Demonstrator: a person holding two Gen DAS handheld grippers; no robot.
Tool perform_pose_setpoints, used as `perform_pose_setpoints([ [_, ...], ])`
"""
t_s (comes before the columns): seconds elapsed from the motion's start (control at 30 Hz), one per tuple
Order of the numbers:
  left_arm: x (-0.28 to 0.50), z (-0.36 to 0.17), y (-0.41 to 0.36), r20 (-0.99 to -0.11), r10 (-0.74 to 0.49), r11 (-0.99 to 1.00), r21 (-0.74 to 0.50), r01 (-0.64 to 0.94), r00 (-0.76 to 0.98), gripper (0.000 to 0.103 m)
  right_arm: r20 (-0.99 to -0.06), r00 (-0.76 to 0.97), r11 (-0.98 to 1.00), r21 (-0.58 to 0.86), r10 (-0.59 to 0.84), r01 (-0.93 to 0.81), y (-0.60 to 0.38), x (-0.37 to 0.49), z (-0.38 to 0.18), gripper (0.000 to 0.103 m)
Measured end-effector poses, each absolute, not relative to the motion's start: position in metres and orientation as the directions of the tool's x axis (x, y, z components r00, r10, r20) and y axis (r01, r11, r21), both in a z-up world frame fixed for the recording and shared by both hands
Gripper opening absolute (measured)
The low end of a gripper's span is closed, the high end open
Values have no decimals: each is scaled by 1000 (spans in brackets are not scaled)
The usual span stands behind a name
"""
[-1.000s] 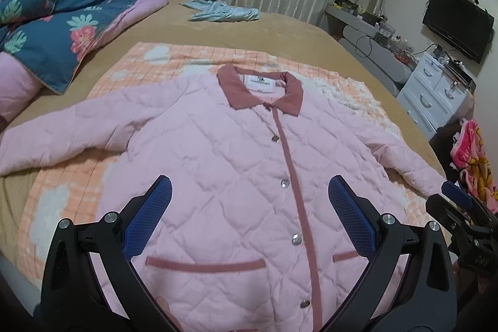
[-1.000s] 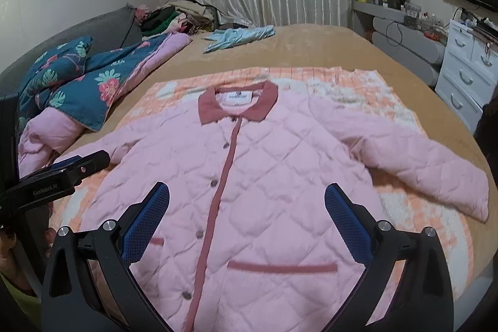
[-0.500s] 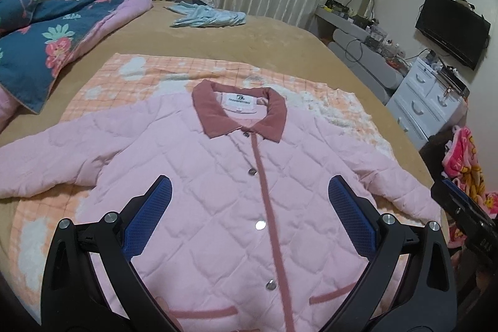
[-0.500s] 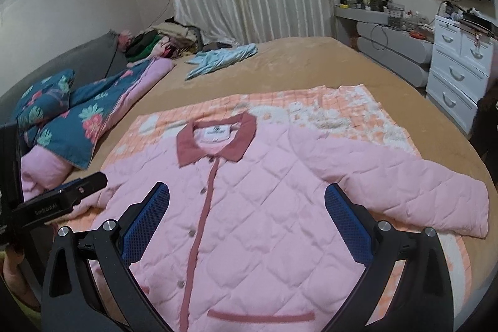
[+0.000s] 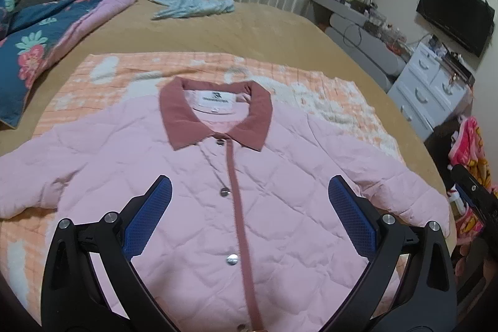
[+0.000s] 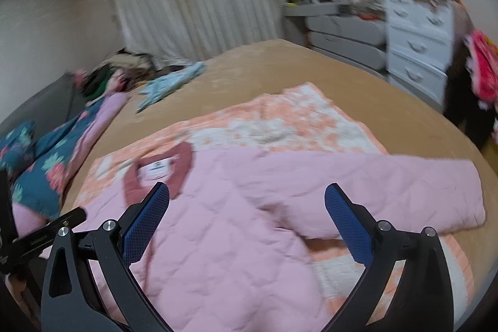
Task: Fold large clothes
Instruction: 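Move the right gripper toward the jacket sleeve cuff, then grasp the sleeve cuff with the right gripper and lift it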
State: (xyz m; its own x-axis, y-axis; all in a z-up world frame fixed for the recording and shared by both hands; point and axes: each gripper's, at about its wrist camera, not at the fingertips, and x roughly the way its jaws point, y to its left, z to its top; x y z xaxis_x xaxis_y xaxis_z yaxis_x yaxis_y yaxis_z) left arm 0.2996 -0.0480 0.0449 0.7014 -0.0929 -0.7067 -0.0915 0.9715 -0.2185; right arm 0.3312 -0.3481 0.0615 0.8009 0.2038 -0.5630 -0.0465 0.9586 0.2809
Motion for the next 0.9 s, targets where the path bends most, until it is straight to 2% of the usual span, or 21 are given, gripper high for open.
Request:
perform_pose_setpoints([
  [0.33,339,11,-90,-746,-128,980,-195,-30,654,94,-632,775,934,281,6,222,-430,354,3,99],
  [0.73,371,-31,-126,-802,-133,987,-161,3,582,94,-700,703,823,322,-125,467,-510,360,-51,99],
  [0.9,380,-42,-133,-814,-121,989,-150,-4,568,94,-737,663,722,390,-128,572,-546,354,-75,99],
])
